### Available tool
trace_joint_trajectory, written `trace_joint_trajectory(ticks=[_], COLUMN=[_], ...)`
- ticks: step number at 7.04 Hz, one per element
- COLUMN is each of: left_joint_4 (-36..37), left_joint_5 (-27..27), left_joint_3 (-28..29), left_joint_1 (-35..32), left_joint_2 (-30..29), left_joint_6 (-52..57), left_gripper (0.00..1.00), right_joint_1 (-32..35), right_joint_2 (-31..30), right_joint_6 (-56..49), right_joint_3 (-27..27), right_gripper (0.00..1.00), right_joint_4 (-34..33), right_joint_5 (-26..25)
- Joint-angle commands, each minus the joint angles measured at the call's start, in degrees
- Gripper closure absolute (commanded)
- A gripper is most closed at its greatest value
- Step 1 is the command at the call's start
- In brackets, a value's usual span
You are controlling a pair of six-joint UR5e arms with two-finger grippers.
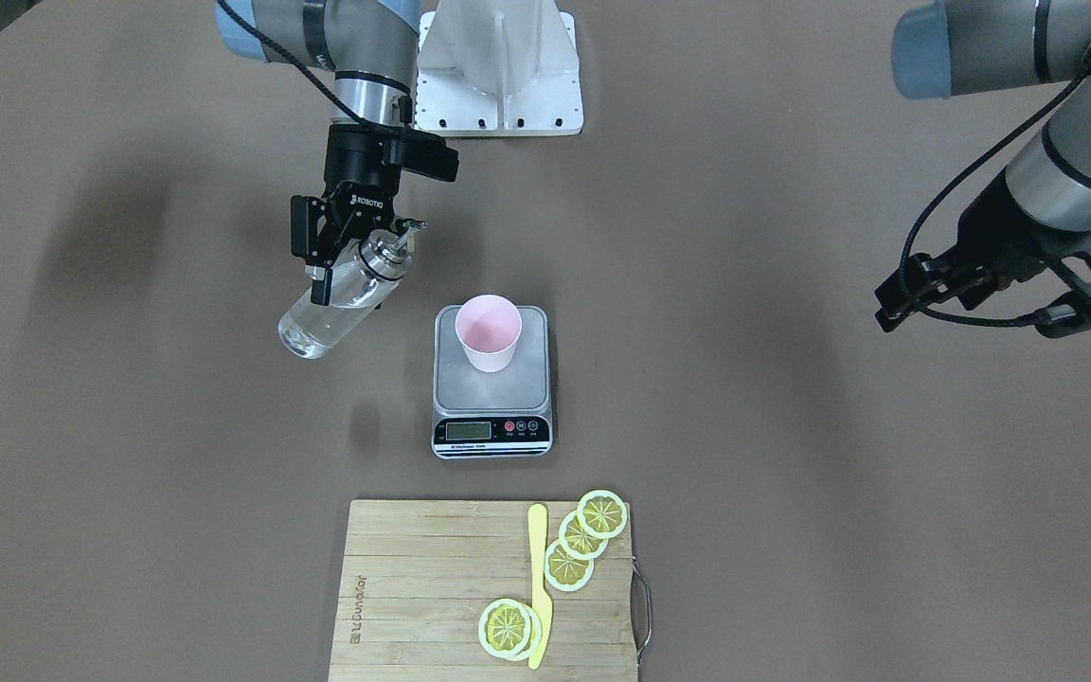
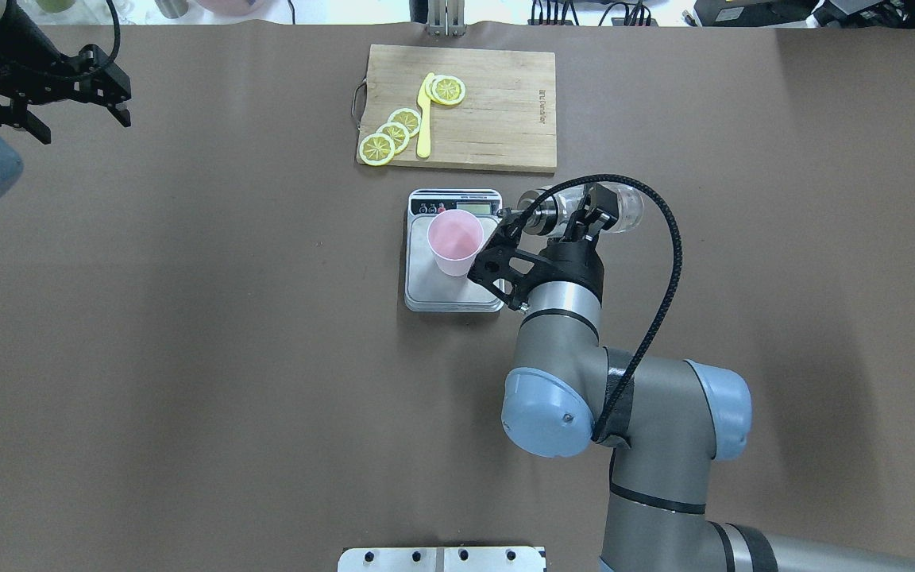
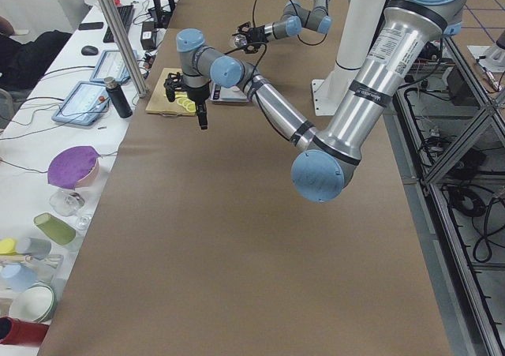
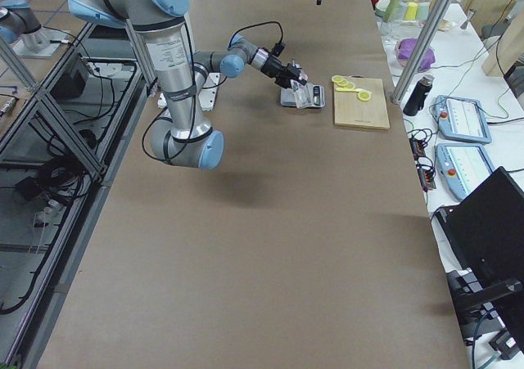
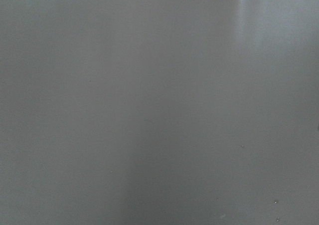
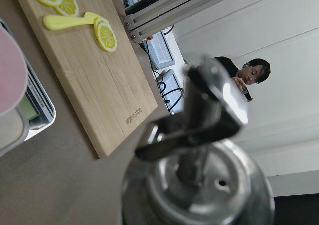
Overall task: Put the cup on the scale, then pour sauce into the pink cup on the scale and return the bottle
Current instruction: 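Move the bottle with the right gripper over the pink cup, then tilt the bottle spout down into the pink cup with the right gripper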
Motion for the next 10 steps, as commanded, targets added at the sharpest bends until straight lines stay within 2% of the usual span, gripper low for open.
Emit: trace_joint_trajectory(ticks=[1,3,5,10], left_joint_4=[-1.89,-3.99,-5.59,-5.59], left_joint_5=[-0.01,-0.01,-0.45,-0.62], left_joint_3=[1.81,3.65,5.15,5.59], left_joint_1=[0.01,0.01,0.01,0.01], left_joint_2=[0.02,0.19,0.2,0.2], left_joint_6=[0.0,0.0,0.0,0.0], left_gripper=[0.01,0.01,0.01,0.01], right_joint_1=[-0.02,0.16,0.51,2.88], right_joint_2=[0.9,5.03,5.13,5.39], right_joint_6=[-2.55,-7.17,-11.85,-18.01], right_joint_3=[-5.19,-12.05,-13.74,-14.98], right_gripper=[1.0,1.0,1.0,1.0], right_joint_4=[-1.12,-1.21,-1.21,-0.77], right_joint_5=[-4.37,-8.22,-12.36,-15.89])
